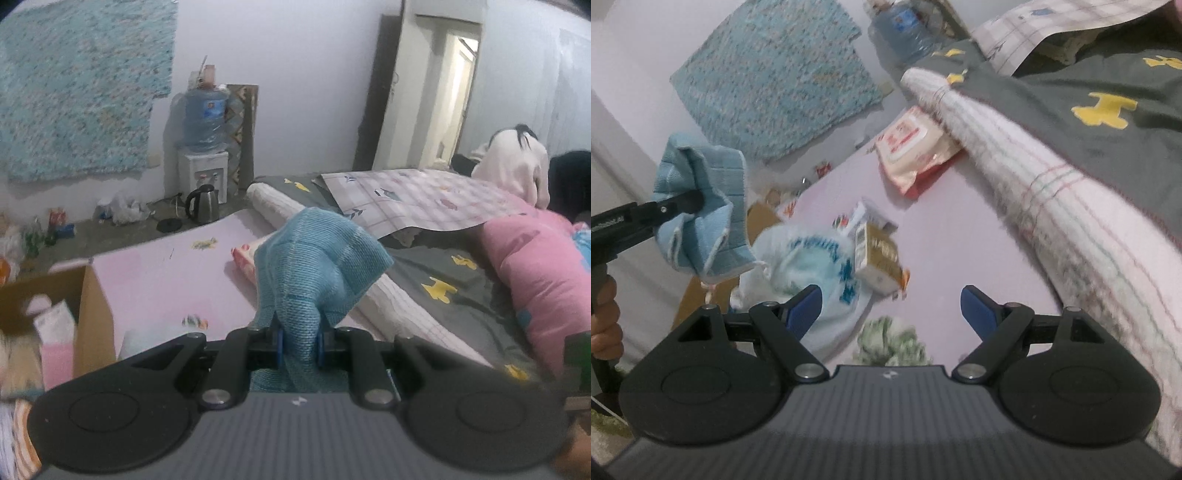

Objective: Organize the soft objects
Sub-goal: 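Carry the blue towel with left tool while right tool grasps green scrunchie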

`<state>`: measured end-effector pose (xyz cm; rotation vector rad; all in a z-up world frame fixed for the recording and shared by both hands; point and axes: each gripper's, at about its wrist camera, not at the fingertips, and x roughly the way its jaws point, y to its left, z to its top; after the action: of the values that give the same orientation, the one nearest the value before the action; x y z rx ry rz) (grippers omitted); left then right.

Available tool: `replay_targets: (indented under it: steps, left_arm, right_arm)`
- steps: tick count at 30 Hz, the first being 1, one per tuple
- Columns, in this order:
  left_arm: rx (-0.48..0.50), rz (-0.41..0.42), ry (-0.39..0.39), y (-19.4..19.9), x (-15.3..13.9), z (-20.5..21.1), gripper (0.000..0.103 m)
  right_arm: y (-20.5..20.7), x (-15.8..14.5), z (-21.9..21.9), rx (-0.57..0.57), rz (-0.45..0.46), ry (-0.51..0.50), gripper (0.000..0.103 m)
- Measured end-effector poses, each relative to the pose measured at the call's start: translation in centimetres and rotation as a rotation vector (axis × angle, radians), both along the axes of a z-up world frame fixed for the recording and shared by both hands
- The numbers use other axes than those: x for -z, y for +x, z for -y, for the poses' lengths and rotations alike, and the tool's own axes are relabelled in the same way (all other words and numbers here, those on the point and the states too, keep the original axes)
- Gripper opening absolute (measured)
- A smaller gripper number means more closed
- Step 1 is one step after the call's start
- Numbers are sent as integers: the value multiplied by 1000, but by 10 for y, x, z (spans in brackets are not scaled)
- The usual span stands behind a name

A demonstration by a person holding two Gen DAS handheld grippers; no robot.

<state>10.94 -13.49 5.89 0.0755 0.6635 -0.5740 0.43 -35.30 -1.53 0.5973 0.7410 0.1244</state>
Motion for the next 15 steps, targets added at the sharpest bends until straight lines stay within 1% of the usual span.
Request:
replay_targets:
  steps: [4,7,9,12,15]
  left_arm:
    - [-47,-13,-52,-22,5,-29,16]
    - [-109,-28,-96,-36,7,-56,16]
    - [-156,-30,-121,-45,7,-76,16]
    - [-224,-22,-141,-57,4,-106,16]
    - [-281,-7,-148,-66,-3,-133,16]
  right_arm:
    - [5,5,-27,-105,-64,-60,84]
    - [11,7,-49,-151,-77,-126,84]
    - [16,9,-62,-174,-73,-182,84]
    - [24,19,-79,-189,-83,-295,84]
    - [35,31,-84,-192,-108,-337,84]
